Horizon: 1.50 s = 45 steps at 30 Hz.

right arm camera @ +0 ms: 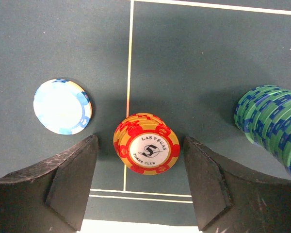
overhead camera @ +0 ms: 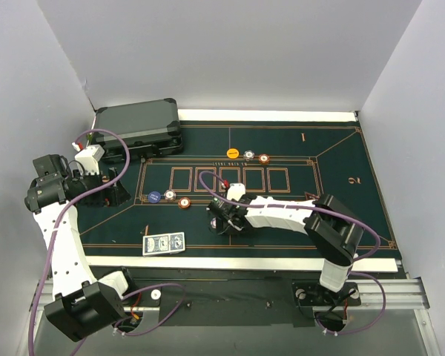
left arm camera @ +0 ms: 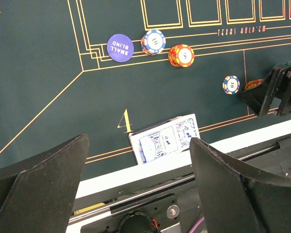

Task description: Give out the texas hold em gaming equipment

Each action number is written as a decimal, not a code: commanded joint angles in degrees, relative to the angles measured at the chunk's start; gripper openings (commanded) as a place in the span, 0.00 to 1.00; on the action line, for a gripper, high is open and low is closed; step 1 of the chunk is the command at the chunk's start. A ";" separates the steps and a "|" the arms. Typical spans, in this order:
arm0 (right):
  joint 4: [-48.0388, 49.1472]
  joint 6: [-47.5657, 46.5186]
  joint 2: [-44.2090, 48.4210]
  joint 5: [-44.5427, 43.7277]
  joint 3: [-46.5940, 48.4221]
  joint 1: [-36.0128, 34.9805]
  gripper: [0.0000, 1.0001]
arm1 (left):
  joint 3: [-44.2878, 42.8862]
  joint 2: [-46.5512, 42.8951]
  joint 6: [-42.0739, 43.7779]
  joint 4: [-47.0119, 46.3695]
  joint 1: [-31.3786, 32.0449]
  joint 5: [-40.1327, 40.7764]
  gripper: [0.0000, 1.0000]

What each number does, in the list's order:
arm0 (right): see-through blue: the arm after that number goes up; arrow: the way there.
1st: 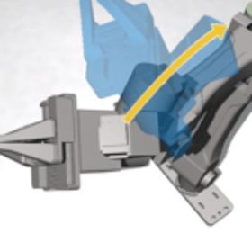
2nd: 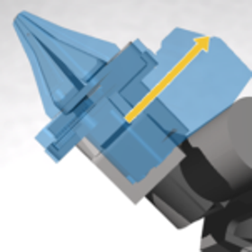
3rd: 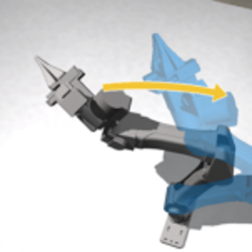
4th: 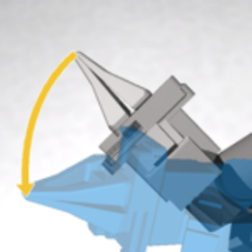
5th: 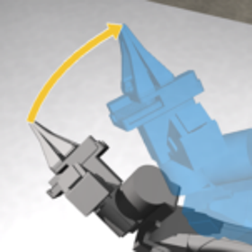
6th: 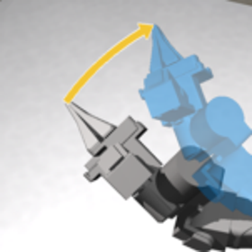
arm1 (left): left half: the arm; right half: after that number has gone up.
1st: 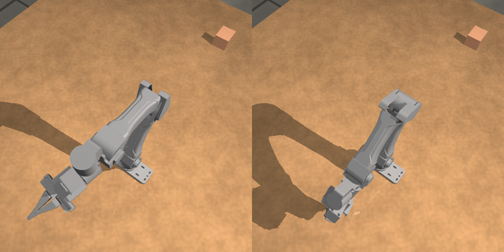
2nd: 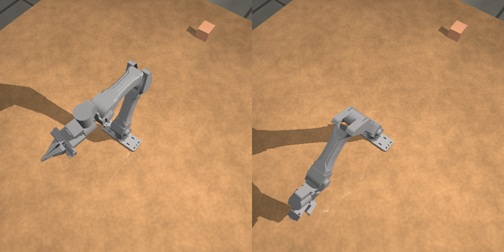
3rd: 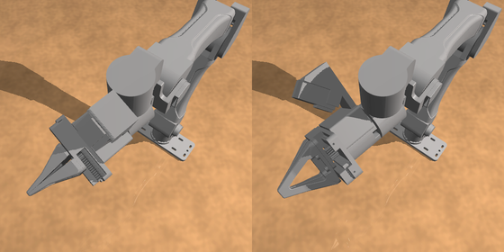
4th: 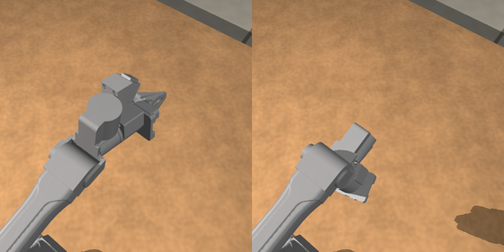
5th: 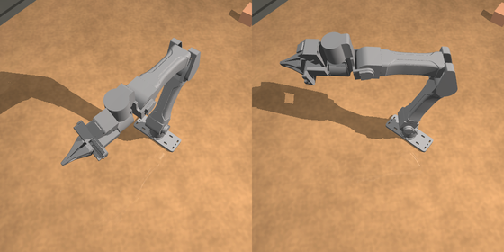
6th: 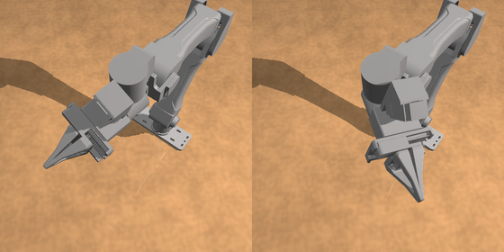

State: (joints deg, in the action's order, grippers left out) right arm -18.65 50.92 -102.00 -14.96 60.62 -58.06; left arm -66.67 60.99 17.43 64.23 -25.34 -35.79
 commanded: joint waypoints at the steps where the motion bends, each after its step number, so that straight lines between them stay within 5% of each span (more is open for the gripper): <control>1: -0.68 -0.29 -0.57 -1.30 -1.29 1.02 0.63 | -0.74 0.09 0.67 -1.30 -0.32 -0.33 0.96; 24: -2.70 -1.17 2.06 -2.62 -0.59 0.14 0.25 | 0.93 -0.17 0.67 -2.09 -0.32 -0.16 0.96; 45: -11.40 -2.49 20.06 -6.57 3.11 0.40 0.21 | 0.49 -0.35 0.85 -1.82 -0.41 -0.33 0.96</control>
State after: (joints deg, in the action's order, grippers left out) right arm -24.71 48.90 -89.43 -17.41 62.87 -58.89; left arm -65.17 61.19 17.41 63.57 -25.34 -35.35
